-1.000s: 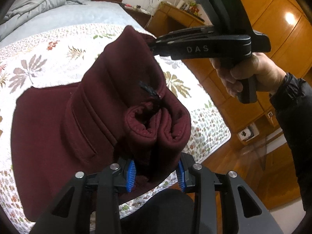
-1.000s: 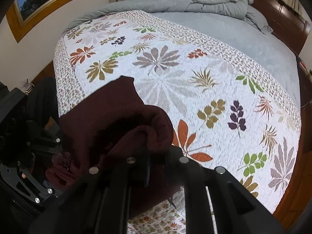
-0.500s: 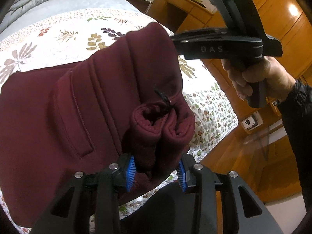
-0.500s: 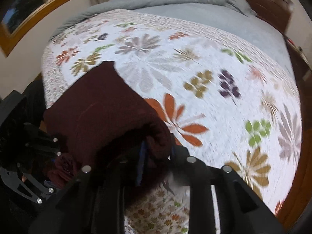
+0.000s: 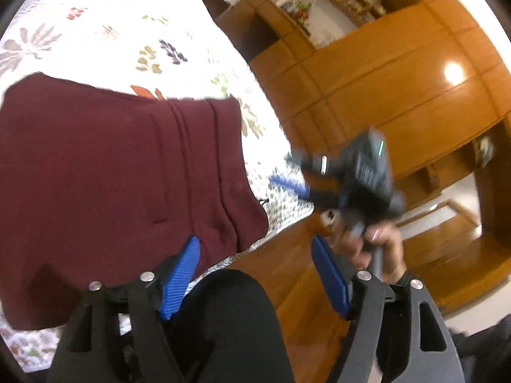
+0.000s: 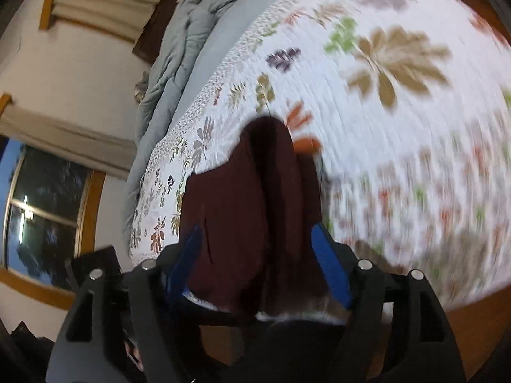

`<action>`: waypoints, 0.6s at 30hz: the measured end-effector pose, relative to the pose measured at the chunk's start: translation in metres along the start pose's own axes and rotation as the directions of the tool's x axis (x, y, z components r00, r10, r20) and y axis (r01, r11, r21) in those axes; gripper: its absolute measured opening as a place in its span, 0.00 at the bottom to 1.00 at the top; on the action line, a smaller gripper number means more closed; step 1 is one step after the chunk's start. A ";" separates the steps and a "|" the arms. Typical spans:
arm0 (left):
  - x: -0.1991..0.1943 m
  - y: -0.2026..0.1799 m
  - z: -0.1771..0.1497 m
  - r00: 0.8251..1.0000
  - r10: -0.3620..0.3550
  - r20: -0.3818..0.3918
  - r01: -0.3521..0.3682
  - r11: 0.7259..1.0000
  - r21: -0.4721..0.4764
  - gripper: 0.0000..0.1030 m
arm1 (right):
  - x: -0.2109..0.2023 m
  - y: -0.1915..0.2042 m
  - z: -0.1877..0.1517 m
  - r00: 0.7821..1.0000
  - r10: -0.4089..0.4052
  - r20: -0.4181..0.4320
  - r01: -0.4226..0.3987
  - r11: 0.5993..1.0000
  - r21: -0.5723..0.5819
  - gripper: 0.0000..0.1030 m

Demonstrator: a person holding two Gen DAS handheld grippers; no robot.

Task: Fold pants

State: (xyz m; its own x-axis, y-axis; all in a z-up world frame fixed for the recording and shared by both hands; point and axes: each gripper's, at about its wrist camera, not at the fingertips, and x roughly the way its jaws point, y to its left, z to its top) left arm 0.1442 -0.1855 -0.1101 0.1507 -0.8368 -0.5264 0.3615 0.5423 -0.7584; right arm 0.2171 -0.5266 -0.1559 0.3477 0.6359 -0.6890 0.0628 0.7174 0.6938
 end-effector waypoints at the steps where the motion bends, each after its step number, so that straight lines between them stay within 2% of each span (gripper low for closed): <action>1: -0.010 0.004 0.002 1.000 0.000 0.031 0.000 1.000 -0.001 0.73 | 0.000 0.001 -0.008 1.000 -0.028 0.012 0.028 1.000 -0.001 0.73; 3: -0.028 0.015 0.013 0.994 0.037 0.101 -0.037 0.999 0.004 0.79 | 0.003 0.001 -0.025 1.000 -0.014 0.019 0.014 1.000 0.021 0.73; 4: -0.036 0.024 0.020 0.988 0.084 0.129 -0.084 0.996 -0.002 0.79 | 0.005 0.002 -0.031 1.000 0.015 0.024 -0.016 0.999 0.049 0.73; 8: -0.046 0.044 0.037 0.977 0.146 0.153 -0.144 0.989 -0.022 0.79 | 0.016 0.008 -0.038 0.999 0.054 0.009 -0.054 0.996 0.071 0.75; 10: -0.038 0.050 0.037 0.978 0.160 0.135 -0.159 0.987 -0.020 0.79 | 0.031 0.014 -0.040 0.999 0.039 -0.025 -0.037 0.997 0.065 0.75; 12: -0.040 0.060 0.032 0.976 0.175 0.127 -0.172 0.985 -0.032 0.79 | 0.038 0.019 -0.039 1.000 -0.002 -0.025 0.003 1.000 0.029 0.39; 13: -0.042 0.064 0.025 0.976 0.177 0.130 -0.173 0.984 -0.043 0.79 | 0.036 0.017 -0.037 1.000 0.014 -0.021 -0.013 0.999 0.037 0.23; 18: -0.054 0.068 0.019 0.971 0.170 0.170 -0.164 0.985 -0.049 0.79 | 0.007 0.009 -0.035 0.999 -0.013 0.034 0.012 1.000 0.014 0.19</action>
State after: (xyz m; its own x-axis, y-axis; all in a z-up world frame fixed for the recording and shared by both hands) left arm 0.1783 -0.1048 -0.1257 0.3641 -0.7330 -0.5746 0.2868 0.6752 -0.6796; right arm 0.1876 -0.5060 -0.1620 0.3783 0.6168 -0.6902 0.0804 0.7209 0.6883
